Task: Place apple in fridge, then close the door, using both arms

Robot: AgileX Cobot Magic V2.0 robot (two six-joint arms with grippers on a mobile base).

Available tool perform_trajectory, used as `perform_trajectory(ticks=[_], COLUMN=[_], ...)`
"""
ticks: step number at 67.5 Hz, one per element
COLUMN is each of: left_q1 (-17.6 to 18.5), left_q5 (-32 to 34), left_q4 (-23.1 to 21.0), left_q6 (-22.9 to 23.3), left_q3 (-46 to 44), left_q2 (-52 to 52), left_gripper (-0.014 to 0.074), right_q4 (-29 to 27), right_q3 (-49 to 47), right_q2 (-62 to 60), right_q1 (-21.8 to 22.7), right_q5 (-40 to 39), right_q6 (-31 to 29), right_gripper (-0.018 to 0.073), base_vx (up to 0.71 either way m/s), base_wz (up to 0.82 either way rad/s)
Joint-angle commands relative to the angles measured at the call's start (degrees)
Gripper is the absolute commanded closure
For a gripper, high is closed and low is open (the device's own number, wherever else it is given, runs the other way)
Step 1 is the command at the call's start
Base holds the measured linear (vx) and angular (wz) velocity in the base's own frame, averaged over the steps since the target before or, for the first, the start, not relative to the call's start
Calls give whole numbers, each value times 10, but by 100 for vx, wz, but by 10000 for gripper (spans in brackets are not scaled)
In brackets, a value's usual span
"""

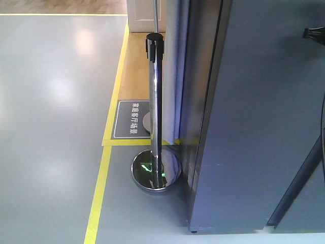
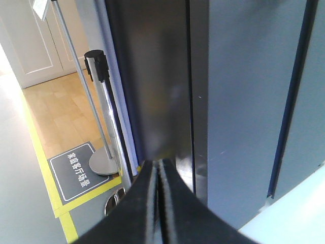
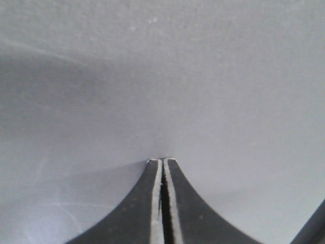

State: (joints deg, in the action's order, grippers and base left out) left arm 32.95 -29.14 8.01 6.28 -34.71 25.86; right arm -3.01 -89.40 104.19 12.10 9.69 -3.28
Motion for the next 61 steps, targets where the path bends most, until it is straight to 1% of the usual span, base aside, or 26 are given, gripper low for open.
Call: perform_trajectory(ticks=[1,10,17,29,34,39,44,49,61], left_q1=[0,0,0,0,0,0,0,0,0], left_q5=[37,34,33,34,34,34,34,34,34], left_q4=[2,2,2,2,2,2,2,2,2], left_q6=[5,5,5,5,5,5,5,5,5], left_q3=[-15,-15,-15,-15,-15,-15,-15,-15,-15], left_q2=[5,5,5,5,5,5,5,5,5], left_gripper=[602,602,602,602,602,602,602,602,602], right_q4=[-5,-4,-4,-4,-4,-4,-4,-3,-5], right_q3=[-24,-24,-5,92,133,165,193,219,274], right_q2=[-6,-25,-57,-135,-167,-198,-225,-257,-333], right_q1=[-1,-1,-3,-3,-3,-3,-3,-3,-3], right_q5=[-64,-26,-3,-12,-1,33,86,136,218], right_q6=[-1,-2,-2,-8,-10,-10,-10,-26,-61], right_gripper=[561,561,561,561,561,561,561,561,561], base_vx=[0,0,0,0,0,0,0,0,0], base_wz=[-1,0,0,0,0,0,0,0,0])
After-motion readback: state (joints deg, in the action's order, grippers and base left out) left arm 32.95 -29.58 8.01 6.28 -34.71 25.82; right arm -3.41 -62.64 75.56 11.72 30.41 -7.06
